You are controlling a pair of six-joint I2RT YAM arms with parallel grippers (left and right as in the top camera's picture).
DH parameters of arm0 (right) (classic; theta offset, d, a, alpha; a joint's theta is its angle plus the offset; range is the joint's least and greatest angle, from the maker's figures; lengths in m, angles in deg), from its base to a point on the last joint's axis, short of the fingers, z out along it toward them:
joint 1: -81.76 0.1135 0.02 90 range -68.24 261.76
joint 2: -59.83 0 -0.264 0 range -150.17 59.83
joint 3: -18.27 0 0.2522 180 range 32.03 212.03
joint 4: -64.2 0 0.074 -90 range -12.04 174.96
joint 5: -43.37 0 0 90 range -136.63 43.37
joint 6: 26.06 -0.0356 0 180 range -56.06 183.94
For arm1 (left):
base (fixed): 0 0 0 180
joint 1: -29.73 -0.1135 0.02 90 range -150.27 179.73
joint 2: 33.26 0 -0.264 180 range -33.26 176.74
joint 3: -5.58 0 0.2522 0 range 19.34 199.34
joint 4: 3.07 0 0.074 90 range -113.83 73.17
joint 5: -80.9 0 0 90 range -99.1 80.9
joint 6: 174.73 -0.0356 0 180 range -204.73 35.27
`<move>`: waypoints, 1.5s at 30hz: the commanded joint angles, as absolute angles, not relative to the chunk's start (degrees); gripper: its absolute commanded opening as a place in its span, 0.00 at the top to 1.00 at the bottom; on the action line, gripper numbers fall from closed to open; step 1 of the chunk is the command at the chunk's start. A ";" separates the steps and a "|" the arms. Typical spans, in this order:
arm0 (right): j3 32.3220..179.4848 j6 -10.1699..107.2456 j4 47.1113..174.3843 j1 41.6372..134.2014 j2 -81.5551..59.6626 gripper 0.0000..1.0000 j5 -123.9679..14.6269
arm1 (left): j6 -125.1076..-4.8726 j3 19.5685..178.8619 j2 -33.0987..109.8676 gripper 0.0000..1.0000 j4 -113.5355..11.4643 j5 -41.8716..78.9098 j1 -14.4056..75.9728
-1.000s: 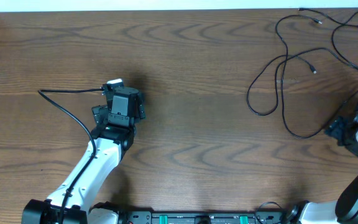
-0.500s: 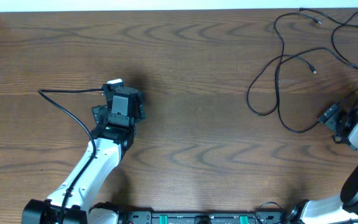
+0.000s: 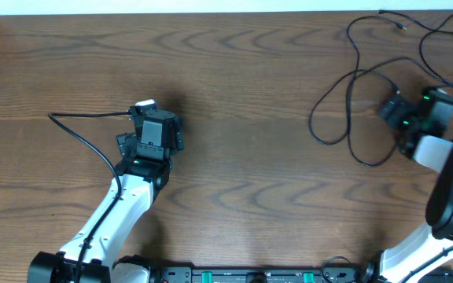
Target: Untangle cables
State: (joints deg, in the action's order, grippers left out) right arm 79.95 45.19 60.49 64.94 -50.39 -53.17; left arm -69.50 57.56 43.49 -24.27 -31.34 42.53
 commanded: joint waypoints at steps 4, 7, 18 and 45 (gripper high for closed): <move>73.39 30.09 60.60 73.75 -61.38 0.01 -62.46 | -68.98 57.69 43.90 0.04 -24.32 -32.08 42.34; 73.41 30.09 56.60 76.15 -61.38 0.02 -62.42 | -68.98 57.71 43.90 0.04 -24.29 -32.08 42.34; 73.65 30.11 43.55 82.84 -61.38 0.01 -57.37 | -68.98 57.71 43.90 0.04 -24.32 -32.08 42.34; 79.71 45.43 62.13 79.93 -31.57 0.01 -65.44 | -68.98 57.71 43.90 0.04 -24.32 -32.08 42.34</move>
